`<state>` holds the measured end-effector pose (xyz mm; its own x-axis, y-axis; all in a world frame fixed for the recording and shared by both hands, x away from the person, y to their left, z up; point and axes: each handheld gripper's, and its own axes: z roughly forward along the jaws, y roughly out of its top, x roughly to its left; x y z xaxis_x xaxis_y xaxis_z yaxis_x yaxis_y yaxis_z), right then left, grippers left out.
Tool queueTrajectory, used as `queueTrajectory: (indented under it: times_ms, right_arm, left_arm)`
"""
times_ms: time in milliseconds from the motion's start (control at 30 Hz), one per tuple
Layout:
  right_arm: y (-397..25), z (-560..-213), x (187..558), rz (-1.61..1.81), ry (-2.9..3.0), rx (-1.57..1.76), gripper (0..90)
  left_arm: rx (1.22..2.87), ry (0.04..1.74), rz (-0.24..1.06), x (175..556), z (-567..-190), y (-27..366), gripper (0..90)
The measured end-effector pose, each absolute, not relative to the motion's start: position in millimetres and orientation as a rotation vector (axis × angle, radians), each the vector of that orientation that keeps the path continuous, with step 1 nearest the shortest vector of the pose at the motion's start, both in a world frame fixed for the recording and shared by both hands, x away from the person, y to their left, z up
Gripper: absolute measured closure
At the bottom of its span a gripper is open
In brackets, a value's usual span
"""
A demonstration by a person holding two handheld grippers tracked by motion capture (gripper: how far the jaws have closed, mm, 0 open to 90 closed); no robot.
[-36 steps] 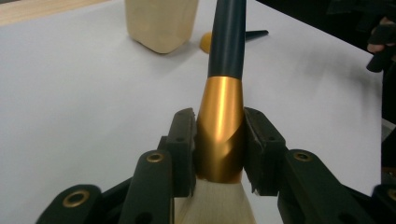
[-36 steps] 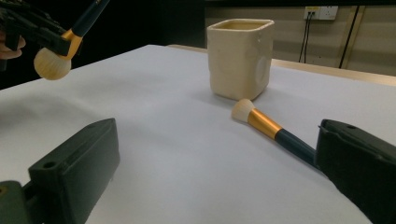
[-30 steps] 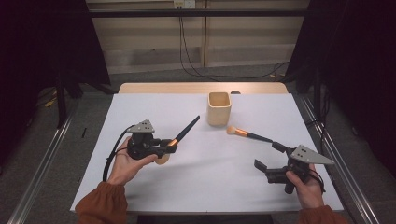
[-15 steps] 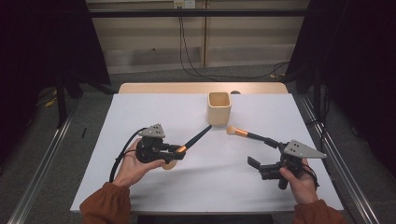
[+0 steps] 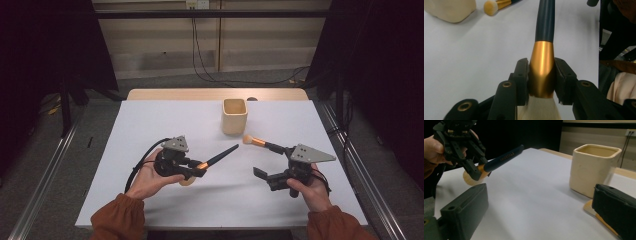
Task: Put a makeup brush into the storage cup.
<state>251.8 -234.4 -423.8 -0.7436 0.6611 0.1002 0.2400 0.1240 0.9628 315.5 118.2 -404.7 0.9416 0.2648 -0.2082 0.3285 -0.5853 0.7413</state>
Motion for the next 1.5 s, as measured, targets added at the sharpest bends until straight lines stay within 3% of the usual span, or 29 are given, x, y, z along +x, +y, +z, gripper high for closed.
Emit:
queueTrajectory:
  times_ms: [1500]
  right_arm:
    - [-179, -404, 295, 1.171, 2.788, 0.600, 4.8]
  left_arm:
    - [2.534, 0.215, -0.105, 321, -394, 75, 66.7]
